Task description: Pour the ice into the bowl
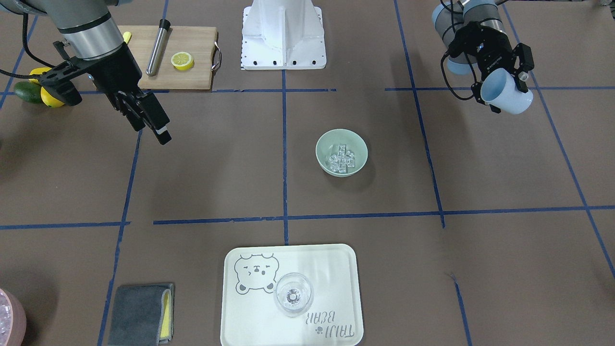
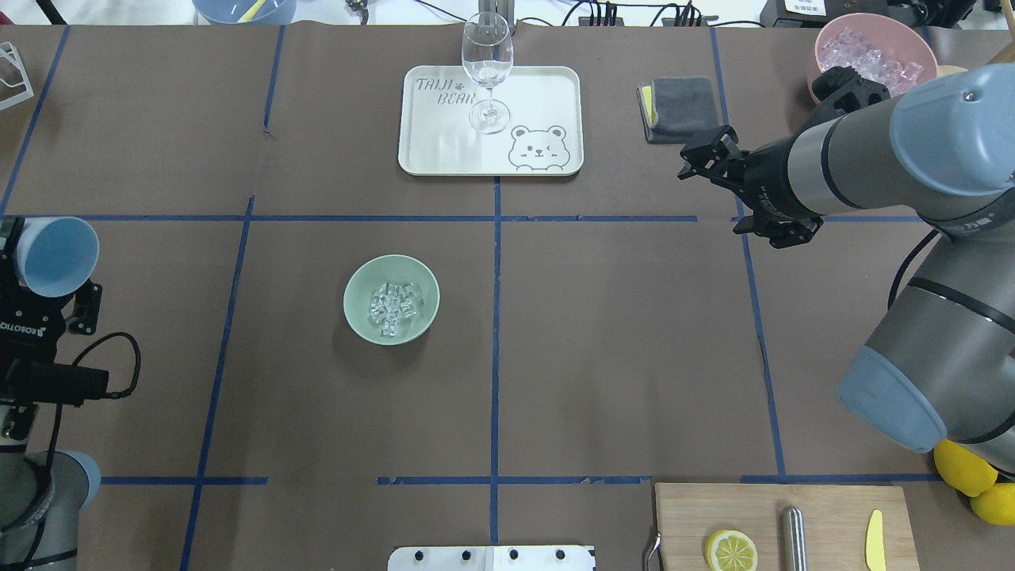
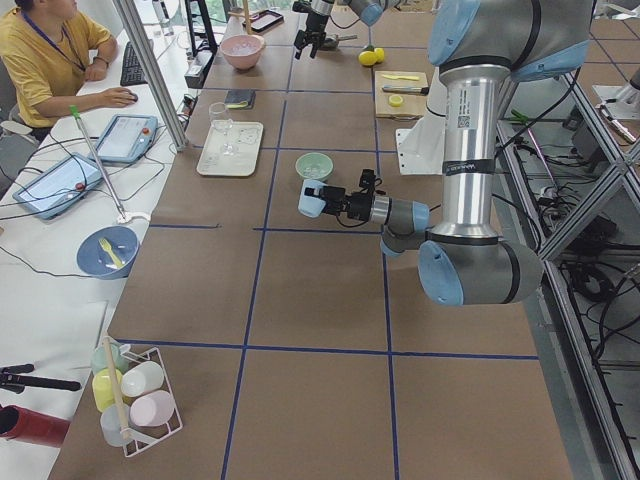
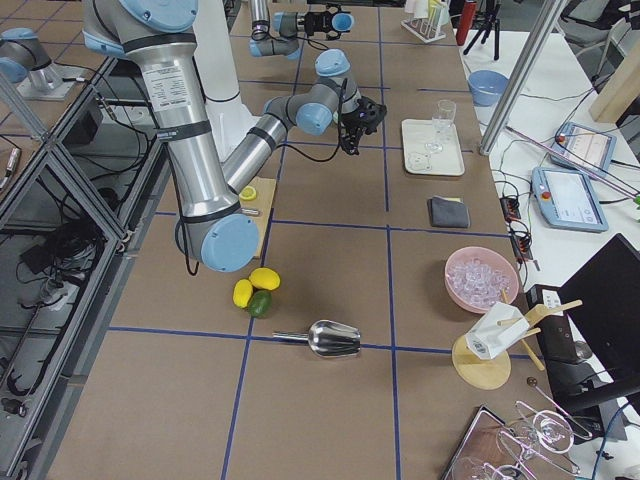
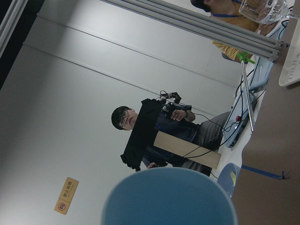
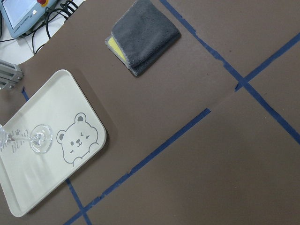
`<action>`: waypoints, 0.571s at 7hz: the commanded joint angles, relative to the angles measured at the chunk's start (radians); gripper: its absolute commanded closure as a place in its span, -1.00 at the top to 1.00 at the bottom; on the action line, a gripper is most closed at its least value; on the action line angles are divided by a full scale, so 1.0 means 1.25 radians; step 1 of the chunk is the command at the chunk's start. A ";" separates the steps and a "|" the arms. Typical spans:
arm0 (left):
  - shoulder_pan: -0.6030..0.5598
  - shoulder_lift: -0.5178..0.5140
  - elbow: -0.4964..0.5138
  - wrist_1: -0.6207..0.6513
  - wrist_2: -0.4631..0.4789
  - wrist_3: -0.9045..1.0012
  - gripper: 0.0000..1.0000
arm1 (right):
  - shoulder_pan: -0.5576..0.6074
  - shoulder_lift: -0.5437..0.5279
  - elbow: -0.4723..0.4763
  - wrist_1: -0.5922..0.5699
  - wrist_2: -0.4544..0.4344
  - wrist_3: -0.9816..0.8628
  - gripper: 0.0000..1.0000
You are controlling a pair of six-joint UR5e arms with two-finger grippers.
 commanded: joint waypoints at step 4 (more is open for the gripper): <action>-0.350 -0.128 -0.012 0.389 -0.326 -0.010 -1.00 | -0.004 0.008 0.007 -0.001 0.000 0.004 1.00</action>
